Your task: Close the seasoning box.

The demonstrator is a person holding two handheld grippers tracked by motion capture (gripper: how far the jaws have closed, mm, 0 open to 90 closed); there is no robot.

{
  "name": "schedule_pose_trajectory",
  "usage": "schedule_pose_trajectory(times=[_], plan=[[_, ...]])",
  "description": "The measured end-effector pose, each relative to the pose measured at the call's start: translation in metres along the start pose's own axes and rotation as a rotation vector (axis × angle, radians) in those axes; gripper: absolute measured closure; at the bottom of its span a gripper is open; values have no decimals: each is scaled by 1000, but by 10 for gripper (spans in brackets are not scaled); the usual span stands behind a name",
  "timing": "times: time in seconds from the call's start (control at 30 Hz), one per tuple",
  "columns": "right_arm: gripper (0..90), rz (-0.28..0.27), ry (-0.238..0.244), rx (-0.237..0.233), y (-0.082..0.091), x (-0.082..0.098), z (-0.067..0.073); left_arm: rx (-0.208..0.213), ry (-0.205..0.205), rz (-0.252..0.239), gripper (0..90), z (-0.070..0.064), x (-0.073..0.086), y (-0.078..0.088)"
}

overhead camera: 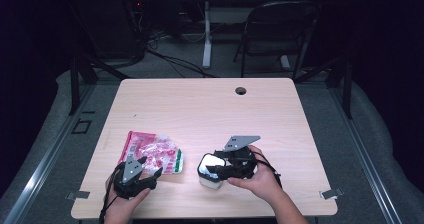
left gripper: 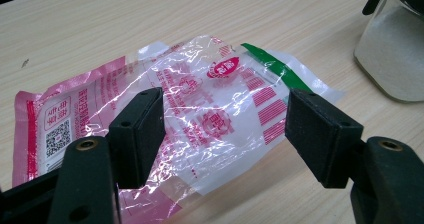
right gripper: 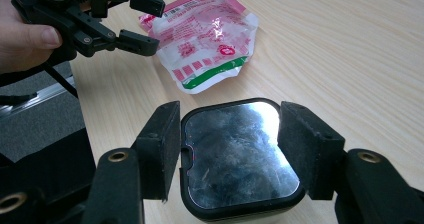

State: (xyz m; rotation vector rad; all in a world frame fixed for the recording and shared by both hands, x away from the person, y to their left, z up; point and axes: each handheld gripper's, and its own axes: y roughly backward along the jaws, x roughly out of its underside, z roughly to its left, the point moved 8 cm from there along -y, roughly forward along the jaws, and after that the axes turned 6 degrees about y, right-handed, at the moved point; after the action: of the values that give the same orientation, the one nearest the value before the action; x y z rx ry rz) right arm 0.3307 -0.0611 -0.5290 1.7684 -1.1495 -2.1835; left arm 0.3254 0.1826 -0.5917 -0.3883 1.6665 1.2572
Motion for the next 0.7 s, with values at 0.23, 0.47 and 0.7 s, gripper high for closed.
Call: schedule_pose_trajectory(times=[0.23,0.47,0.7], plan=[[422,-7,-9,4,1,-1,-1,-2,9,-5,326,1,0,-1],[401,-18,-11,15,2,-1,-4,-3,15,-4,326,3,0,0],[395,-39,-28,39,5,-3,-10,-5,28,-9,326,8,-1,1]])
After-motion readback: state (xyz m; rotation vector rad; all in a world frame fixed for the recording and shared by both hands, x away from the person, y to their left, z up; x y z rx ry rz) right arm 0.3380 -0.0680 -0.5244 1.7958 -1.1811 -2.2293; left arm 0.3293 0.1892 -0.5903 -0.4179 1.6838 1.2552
